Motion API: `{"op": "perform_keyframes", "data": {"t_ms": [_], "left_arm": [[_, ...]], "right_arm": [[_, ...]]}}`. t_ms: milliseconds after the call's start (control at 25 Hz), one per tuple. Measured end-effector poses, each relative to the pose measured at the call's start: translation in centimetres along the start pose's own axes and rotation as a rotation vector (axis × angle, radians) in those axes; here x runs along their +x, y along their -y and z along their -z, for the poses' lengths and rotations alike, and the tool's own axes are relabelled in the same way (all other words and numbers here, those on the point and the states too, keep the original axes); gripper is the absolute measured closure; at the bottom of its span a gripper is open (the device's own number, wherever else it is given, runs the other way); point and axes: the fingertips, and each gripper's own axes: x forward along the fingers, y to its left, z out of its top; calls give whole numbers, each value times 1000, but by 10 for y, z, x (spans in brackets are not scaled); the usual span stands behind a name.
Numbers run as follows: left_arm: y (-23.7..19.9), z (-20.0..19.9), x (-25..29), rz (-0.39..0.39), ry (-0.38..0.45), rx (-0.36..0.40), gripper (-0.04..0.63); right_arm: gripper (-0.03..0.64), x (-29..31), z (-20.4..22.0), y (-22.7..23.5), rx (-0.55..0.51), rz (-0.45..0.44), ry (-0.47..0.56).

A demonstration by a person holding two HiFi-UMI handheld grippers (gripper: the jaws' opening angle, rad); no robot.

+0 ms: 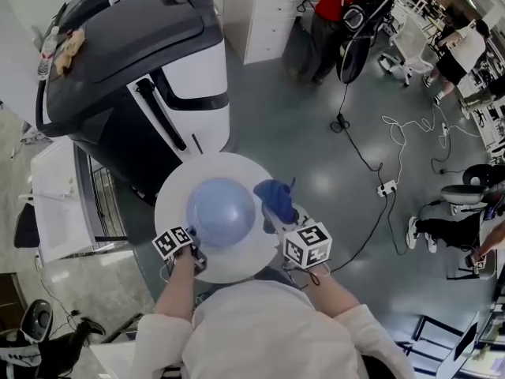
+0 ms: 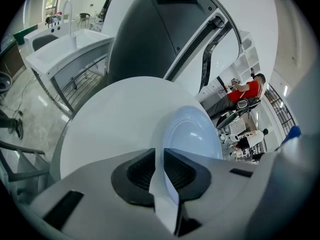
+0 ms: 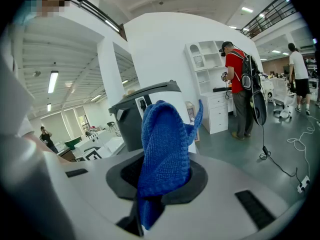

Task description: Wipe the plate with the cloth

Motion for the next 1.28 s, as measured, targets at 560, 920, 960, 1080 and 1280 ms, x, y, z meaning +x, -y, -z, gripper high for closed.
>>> {"op": "perform_keyframes", "data": {"t_ms": [560, 920, 960, 1080, 1280], "left_arm": [[6, -29, -35, -10, 146, 81, 551], [59, -64, -84, 104, 309, 302, 552], [65, -67, -90, 111, 326, 333, 552], [86, -72, -107, 141, 373, 399, 554], [110, -78, -135, 202, 443, 422, 560]], "right_arm": [[531, -2, -2, -6, -3, -23, 10], [531, 4, -5, -16, -11, -58, 18], [531, 5, -5, -17, -12, -63, 19], [531, 8, -6, -21, -14, -76, 21], [531, 13, -6, -28, -18, -99, 22]]}}
